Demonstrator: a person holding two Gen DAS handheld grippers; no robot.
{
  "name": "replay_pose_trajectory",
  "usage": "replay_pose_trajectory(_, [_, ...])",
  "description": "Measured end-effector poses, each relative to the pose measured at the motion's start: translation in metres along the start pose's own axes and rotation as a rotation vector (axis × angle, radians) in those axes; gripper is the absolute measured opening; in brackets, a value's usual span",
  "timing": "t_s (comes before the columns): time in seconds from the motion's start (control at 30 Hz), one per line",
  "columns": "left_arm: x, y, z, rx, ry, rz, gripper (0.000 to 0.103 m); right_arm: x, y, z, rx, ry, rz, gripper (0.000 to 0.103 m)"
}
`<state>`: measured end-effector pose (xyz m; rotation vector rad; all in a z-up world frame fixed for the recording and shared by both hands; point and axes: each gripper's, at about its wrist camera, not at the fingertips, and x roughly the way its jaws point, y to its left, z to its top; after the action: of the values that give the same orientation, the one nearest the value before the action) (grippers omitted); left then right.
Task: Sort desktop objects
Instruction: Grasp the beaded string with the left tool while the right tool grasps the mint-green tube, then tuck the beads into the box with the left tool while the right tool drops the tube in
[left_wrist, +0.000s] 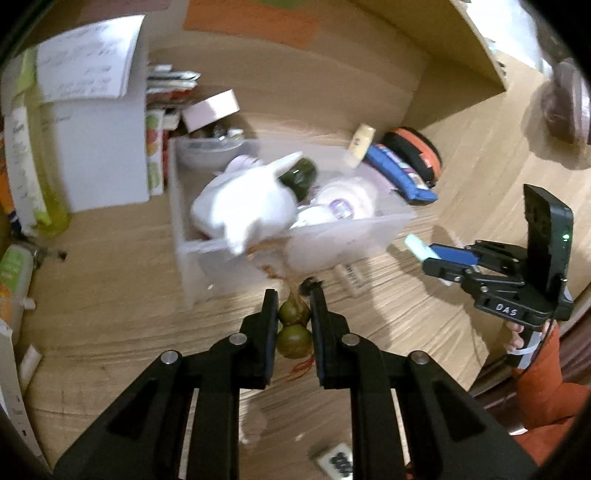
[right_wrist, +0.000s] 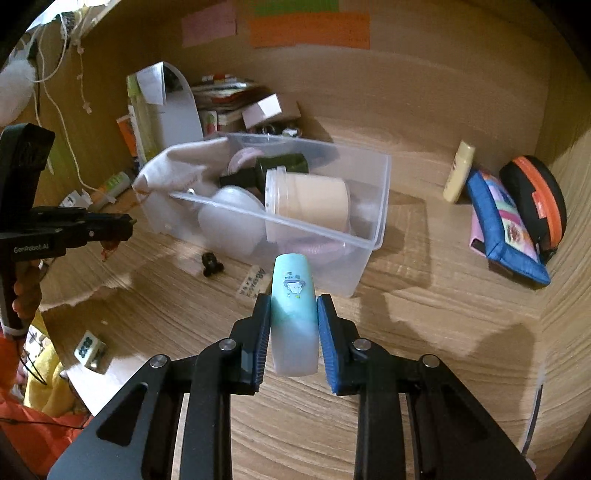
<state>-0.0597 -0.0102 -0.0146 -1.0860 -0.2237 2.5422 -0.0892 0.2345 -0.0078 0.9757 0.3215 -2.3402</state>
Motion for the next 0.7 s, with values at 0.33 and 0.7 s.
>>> replay_pose_trajectory(0.33, [0.002,-0.013,0.03,0.036,-0.049,-0.019,0.016,-0.012,-0.005,0.015,-0.011,-0.056,0.002,0.023])
replay_pose_trajectory(0.7, [0.022,-0.024,0.06,0.063,-0.056,-0.046,0.016,-0.001,-0.014,0.037,0.022,-0.085,0.021,0.023])
